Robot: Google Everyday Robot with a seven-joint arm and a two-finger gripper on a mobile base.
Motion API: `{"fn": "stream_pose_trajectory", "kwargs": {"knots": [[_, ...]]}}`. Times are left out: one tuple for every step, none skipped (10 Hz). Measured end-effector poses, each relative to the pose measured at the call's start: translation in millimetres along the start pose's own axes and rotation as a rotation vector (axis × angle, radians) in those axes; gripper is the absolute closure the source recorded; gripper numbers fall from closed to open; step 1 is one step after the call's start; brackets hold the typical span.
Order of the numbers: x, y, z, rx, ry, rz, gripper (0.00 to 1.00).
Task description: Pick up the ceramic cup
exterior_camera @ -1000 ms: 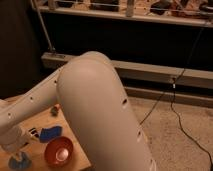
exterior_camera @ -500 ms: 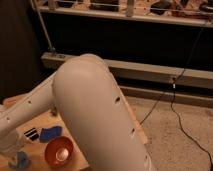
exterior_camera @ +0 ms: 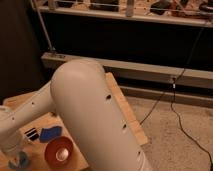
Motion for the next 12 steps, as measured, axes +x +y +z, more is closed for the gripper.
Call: {"fn": "stream_pose_trajectory", "kwargs": {"knots": [[-4, -1, 7, -0.01, -0.004, -0.005, 0.35], [-8, -2, 17, -0.018, -0.002, -0.013, 0.38], [-10, -2, 26, -0.024, 0.008, -0.022, 0.47], [-11, -1, 33, -0.025, 0.018, -0.029, 0.55], [-13, 0, 42, -0.031, 0.032, -0.038, 0.66], [-14, 1, 48, -0.034, 0.043, -0.044, 0.77], [-14, 1, 49, -0.033, 0.054, -0.05, 0.85], [-19, 3, 45, -0.032, 0.065, -0.067, 0.97], [-21, 3, 37, -0.017, 0.081, -0.08, 1.0], [-26, 8, 20, 0.003, 0.094, -0.104, 1.0], [-32, 14, 4, 0.015, 0.099, -0.122, 1.0], [-37, 18, -16, 0.034, 0.111, -0.137, 1.0]]}}
